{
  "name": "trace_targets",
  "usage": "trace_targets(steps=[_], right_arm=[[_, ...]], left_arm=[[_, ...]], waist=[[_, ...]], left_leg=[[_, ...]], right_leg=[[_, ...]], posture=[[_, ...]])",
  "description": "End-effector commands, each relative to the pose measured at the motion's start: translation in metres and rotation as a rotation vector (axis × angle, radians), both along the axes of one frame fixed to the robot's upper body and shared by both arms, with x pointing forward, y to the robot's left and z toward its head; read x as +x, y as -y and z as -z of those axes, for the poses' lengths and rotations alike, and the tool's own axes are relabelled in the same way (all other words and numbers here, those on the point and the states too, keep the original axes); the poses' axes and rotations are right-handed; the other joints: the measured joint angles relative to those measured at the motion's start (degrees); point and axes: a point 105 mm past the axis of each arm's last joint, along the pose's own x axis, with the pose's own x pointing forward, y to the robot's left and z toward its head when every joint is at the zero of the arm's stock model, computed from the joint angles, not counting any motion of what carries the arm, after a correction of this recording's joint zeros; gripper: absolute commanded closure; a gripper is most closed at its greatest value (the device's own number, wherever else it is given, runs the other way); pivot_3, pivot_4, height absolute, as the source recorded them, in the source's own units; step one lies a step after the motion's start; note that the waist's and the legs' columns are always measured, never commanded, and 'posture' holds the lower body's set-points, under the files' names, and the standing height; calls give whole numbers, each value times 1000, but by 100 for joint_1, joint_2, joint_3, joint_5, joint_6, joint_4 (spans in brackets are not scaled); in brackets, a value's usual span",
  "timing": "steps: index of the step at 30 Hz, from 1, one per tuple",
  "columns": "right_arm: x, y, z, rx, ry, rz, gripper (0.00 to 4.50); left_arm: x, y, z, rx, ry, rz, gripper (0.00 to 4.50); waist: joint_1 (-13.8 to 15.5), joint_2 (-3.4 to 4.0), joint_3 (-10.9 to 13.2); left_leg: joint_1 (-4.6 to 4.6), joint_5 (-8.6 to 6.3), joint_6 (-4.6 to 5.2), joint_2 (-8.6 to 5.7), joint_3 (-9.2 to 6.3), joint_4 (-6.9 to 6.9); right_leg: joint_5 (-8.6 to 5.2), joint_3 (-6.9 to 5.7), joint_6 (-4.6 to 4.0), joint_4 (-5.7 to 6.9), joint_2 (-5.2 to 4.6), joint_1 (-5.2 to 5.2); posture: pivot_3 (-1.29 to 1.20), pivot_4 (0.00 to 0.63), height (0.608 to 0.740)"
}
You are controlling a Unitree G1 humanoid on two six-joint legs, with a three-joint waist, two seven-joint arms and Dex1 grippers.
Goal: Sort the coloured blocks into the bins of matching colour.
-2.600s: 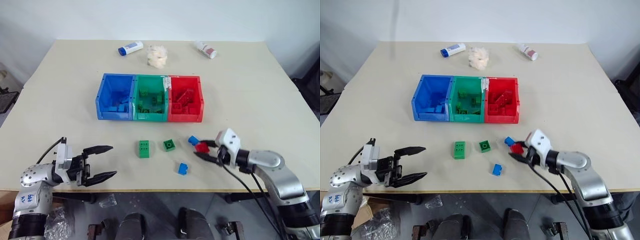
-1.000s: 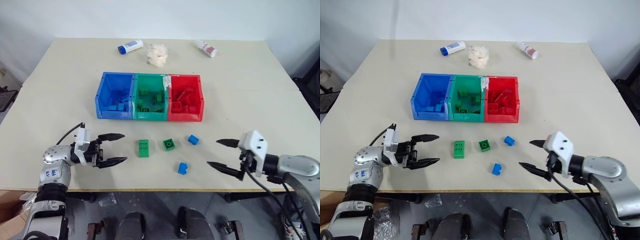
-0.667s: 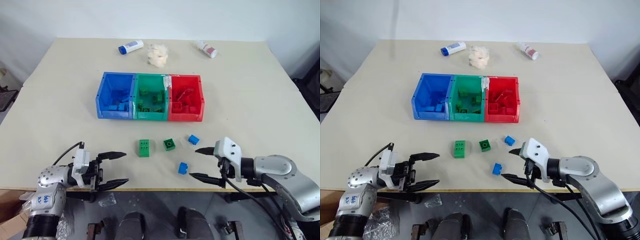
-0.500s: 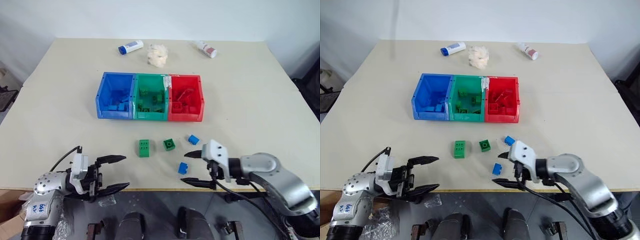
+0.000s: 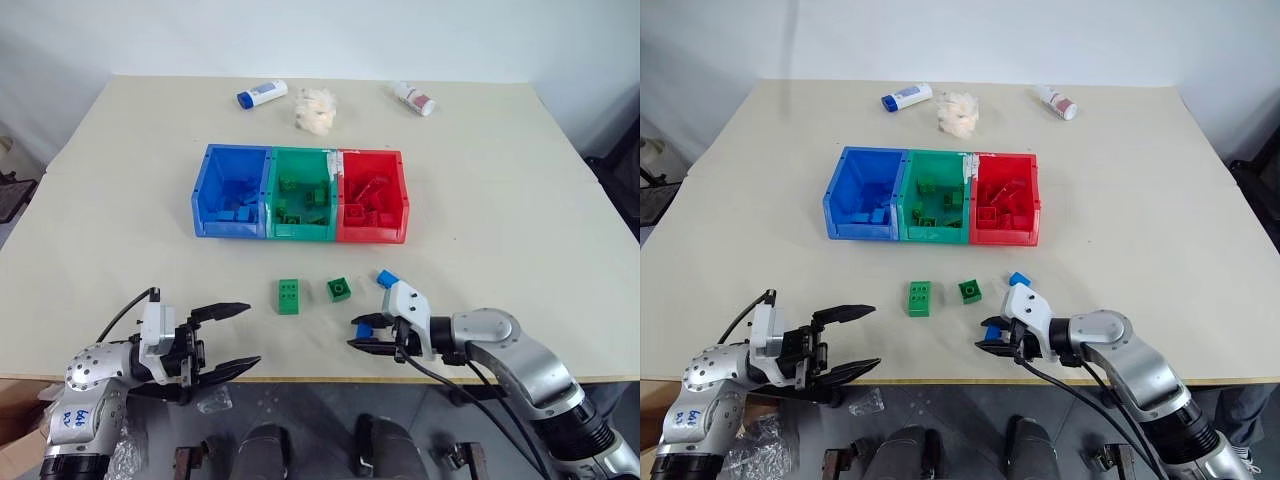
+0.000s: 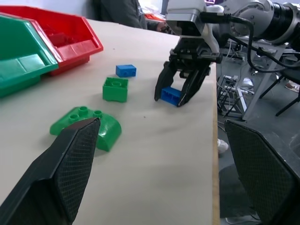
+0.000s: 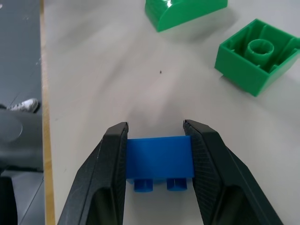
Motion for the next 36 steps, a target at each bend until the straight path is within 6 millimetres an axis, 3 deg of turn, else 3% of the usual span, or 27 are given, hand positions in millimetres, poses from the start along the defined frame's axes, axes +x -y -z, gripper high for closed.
trace_targets(steps=[1,18,25,36], right_arm=[[3,5,-4,15,41,44,3047],[36,-24,-62,216,221,181,3047],[53,-52,-85,287,263,165,3047],[89,-114,-116,359,338,96,3047]], left_arm=[[5,4,-1,-11,23,14,0],[28,8,1,-13,47,57,0],[36,1,-1,13,70,29,0],[36,-7,-8,28,101,-16,0]], waist=[[3,0,0],[-15,0,0],[-27,0,0],[-169,0,0]], left_leg=[[0,0,0,0,0,0],[-1,0,-1,0,3,-1],[-1,0,-1,0,7,-1],[-2,1,-3,1,10,-2]], right_leg=[[0,0,0,1,0,1],[0,2,0,6,2,-7],[0,4,0,13,3,-9],[0,5,0,18,3,-14]], posture=[[0,150,740],[0,150,740],[0,150,740],[0,150,740]])
